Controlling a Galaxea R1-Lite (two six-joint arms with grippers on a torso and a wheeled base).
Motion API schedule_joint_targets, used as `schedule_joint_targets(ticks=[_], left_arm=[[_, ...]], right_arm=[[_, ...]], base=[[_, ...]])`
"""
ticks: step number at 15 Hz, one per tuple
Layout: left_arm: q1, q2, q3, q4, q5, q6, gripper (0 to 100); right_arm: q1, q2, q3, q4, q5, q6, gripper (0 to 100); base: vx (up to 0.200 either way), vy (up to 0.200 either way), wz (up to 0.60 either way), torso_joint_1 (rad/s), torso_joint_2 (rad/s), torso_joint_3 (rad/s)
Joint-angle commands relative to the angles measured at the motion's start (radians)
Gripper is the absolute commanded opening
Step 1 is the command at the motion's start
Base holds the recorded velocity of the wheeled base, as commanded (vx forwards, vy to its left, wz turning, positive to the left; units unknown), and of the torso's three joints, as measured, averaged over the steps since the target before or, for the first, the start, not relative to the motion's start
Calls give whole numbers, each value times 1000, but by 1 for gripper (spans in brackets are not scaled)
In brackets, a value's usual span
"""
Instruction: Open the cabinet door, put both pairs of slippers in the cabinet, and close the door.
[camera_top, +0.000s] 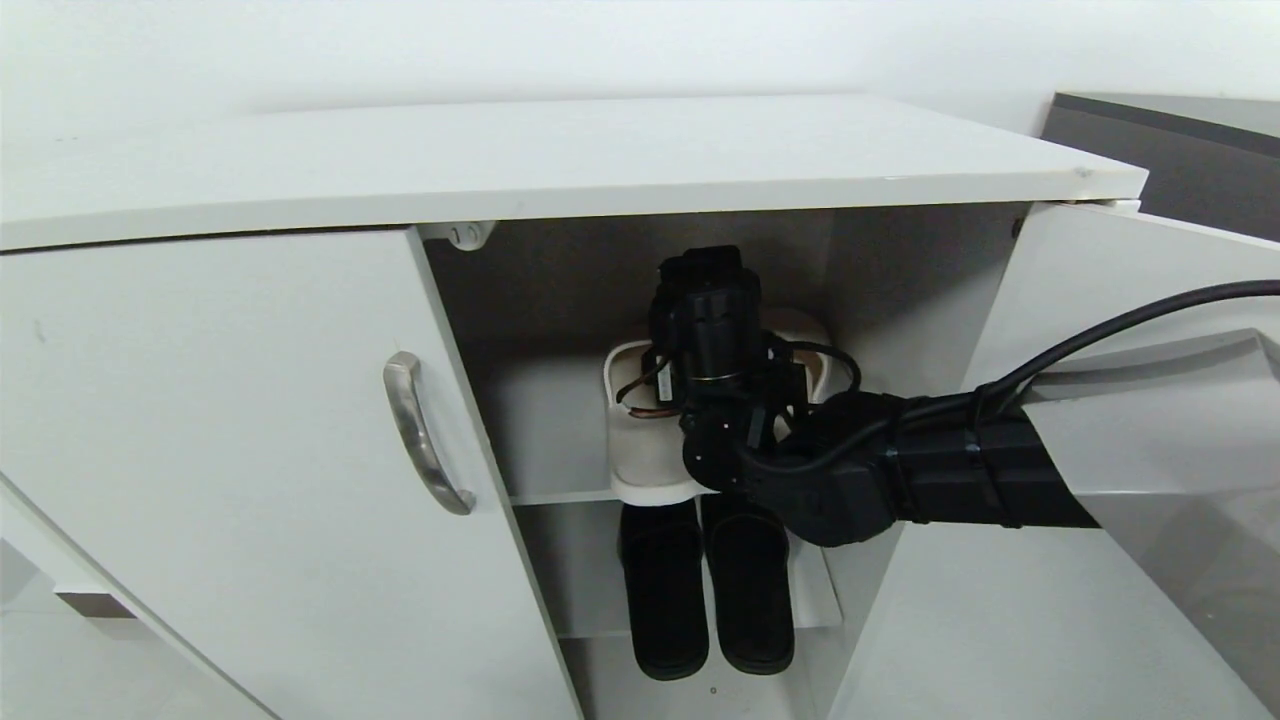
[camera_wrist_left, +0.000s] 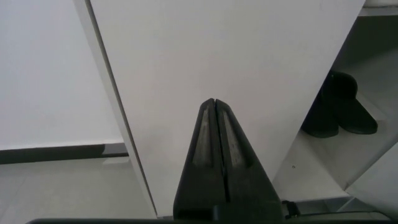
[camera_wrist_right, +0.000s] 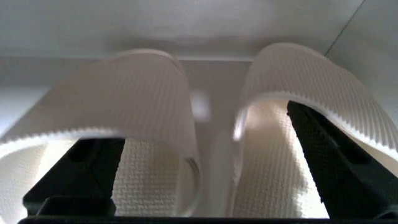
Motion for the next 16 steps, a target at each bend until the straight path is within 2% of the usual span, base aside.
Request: schedule_joint_targets(ticks=[1,4,9,10,13,16], left_arm=[[0,0,0,0,0,-1,0],[0,0,0,0,-2,-1,0],[0,0,0,0,-2,-1,0],[0,0,0,0,-2,-1,0],[0,0,0,0,-2,-1,0],[0,0,0,0,-2,-1,0]], right_arm=[[32,-108,120,-3,58,1,100],[78,-262,289,-3,113,23,100],[161,-504,579,-6,245,102,100],[176,-552,620,-4,273,115,0],[219,-711,751,6,429,115,0],[222,-748,852,2,549,115,0]], base=[[0,0,0,0,0,0],[0,0,0,0,0,0],[-200,0,0,0,1,1],[-200,0,0,-2,2,7],[-200,0,0,1,4,1],[-200,0,0,-1,4,4]])
